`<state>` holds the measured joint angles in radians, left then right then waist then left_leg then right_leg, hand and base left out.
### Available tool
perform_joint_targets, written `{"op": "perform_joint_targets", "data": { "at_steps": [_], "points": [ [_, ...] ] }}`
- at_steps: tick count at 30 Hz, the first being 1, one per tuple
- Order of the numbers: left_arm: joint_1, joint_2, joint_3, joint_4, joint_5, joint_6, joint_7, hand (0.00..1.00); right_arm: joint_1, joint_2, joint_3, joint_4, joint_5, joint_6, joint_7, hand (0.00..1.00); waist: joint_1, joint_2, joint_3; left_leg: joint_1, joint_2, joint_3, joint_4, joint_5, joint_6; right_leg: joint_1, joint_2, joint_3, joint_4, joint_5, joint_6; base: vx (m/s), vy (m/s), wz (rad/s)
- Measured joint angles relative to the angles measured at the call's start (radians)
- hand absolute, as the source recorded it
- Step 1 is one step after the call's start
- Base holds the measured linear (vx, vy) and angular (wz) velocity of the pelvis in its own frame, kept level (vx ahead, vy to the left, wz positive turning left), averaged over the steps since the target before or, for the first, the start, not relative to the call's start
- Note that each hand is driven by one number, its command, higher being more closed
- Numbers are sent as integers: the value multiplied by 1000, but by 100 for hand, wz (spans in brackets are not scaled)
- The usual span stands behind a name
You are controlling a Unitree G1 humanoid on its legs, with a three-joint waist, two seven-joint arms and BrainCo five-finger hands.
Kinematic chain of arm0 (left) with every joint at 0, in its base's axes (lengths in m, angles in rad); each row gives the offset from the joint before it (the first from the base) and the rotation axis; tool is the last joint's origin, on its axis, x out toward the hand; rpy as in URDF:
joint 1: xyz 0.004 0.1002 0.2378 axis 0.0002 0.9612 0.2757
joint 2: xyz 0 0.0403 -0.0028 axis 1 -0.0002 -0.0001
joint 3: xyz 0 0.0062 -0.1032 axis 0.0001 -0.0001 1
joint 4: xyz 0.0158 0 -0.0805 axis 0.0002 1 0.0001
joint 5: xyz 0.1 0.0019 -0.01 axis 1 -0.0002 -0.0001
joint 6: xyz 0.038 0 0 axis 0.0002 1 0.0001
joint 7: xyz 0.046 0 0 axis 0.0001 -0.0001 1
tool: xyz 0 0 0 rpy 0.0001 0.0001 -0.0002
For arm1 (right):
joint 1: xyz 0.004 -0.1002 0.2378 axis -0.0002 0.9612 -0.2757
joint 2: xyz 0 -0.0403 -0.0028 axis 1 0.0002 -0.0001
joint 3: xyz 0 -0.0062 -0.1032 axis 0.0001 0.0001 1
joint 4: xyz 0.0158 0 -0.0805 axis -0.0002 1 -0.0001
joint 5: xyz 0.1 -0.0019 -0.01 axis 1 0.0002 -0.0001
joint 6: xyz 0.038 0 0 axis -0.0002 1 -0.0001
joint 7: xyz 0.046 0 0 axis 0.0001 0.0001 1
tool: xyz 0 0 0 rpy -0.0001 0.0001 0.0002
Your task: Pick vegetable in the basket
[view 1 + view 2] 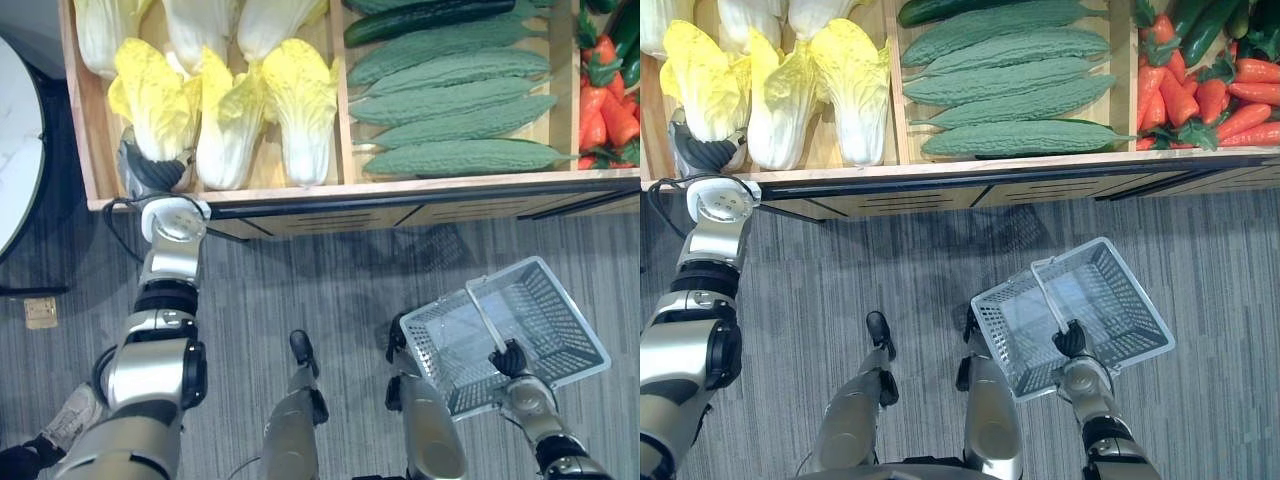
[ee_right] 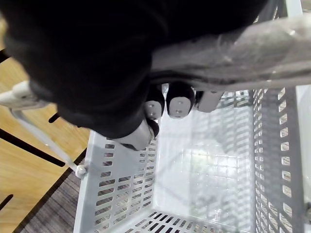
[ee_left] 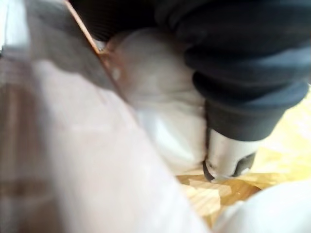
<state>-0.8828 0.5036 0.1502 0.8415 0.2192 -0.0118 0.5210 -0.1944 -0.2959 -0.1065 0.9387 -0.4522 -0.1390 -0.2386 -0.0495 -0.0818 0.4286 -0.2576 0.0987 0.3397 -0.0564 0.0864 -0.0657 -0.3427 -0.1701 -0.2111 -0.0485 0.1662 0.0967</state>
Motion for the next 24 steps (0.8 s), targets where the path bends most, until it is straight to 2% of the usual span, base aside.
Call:
{"op": "perform_joint_targets", "data": {
  "at_steps": [3,5,8,13,16,20,24],
  "points": [
    [5,-2,-19,-5,-3,0,-17,100,0,0,-1,3,0,3,1,100,0,-4,3,13,-3,1,0,0,0,10,-3,1,5,0,0,42,20,1],
    [34,-32,-21,-50,-18,2,-24,100,2,1,-2,4,0,5,2,100,0,-5,4,28,-3,-1,0,0,0,22,-5,2,13,0,0,42,25,3],
    [112,-155,-4,-239,-62,-9,2,100,3,4,-6,21,-1,7,2,100,-2,-5,4,43,-6,-25,0,0,0,49,-10,-1,14,0,0,36,32,15],
    [245,-315,-8,-471,-120,-25,71,100,13,11,-18,21,-2,24,1,100,-3,-2,2,81,-11,-47,-8,0,1,94,-14,-16,14,-10,9,23,18,10],
    [313,-376,-22,-575,-119,-32,106,100,31,26,-46,21,-3,28,-1,100,0,-1,1,101,-12,-61,-14,2,0,121,-15,-31,15,-17,11,17,18,17],
    [363,-428,-39,-702,-81,-34,146,100,70,44,-52,21,-4,34,-6,100,1,4,-22,133,-15,-78,-29,5,-2,158,-18,-52,16,-25,15,22,23,12],
    [406,-457,-48,-799,-37,-35,182,100,123,68,-52,35,-11,35,-6,100,1,4,-111,147,-16,-75,-35,6,0,169,-18,-51,12,-27,17,58,23,-2]
  ]
}}
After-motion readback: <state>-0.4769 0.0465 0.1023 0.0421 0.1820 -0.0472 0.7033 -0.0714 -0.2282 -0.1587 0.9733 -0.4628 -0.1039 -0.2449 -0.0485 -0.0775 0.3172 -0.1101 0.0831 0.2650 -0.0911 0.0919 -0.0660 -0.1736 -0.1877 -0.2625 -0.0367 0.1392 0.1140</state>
